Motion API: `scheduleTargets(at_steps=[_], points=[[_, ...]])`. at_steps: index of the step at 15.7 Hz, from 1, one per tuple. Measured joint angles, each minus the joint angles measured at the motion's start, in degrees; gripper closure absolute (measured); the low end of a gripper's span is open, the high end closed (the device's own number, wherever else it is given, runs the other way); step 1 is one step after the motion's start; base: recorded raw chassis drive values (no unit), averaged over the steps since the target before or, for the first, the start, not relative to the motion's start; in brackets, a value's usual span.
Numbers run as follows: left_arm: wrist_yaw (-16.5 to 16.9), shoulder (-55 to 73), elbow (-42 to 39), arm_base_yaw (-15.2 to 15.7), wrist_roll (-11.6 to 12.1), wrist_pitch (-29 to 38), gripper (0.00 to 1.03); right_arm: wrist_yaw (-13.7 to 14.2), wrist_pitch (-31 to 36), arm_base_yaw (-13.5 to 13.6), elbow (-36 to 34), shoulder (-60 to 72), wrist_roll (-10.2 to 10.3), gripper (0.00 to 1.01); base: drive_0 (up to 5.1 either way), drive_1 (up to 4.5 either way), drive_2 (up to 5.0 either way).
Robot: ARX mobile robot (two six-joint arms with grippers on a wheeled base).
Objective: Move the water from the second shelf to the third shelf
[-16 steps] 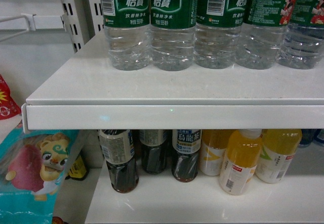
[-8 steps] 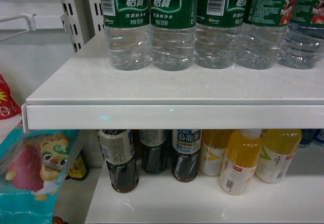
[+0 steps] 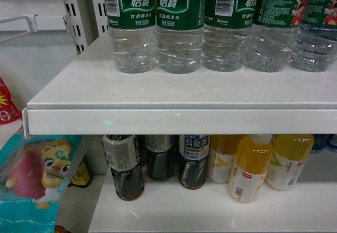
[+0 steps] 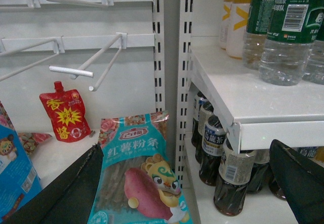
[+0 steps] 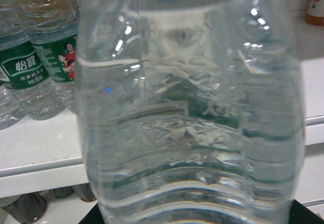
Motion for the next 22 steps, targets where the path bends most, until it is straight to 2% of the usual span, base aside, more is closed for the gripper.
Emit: scheduleTargets(at_steps=[8,9,10,11,12,14,16,18,21,22], points=[[0.0,0.0,0.0,0.0,0.0,0.0,0.05,0.0,0.0,0.0,0.0,0.0,0.0,0.59,-5.0,2.40,2.4],[0.0,0.0,0.0,0.0,0.0,0.0,0.05,-4.1,1.0,-1.6,0.0,0.2,-1.1,0.59,-5.0,2.40,2.4],[0.0,0.0,0.0,0.0,0.0,0.0,0.05,-14.8,4.3,-5.4,0.3,1.8,-1.9,0.59,-5.0,2.40,2.4],[-0.1,0.0,0.0,0.0,0.0,0.0,0.05,-19.2,5.0,-4.0,1.8,3.5,-2.6,0.59,-5.0,2.40,2.4],[0.0,0.0,0.0,0.0,0.0,0.0,0.05,-21.4,6.1,-1.3,2.6,5.2,-3.3,0.59,-5.0,2.40,2.4],[0.0,0.0,0.0,0.0,0.0,0.0,0.05,-21.2,8.4,5.9,5.0,9.1,-4.5,0.59,-5.0,2.40,2.4],[0.0,0.0,0.0,0.0,0.0,0.0,0.05,-17.1,12.6,11.1,6.5,13.7,-5.9,0.59,-5.0,2.40,2.4],[0.0,0.0,0.0,0.0,0.0,0.0,0.05,-15.8,16.3,13.9,7.6,19.9,-6.4,0.59,-2.5,1.20,1.2],[0.0,0.0,0.0,0.0,0.0,0.0,0.05,-14.7,20.5,15.4,11.1,30.9,-6.3,0.59,0.0,0.00,0.0],[0.0,0.0,0.0,0.0,0.0,0.0,0.05,-14.7,21.7,15.4,13.6,34.9,-5.6,0.59,0.0,0.00,0.0]])
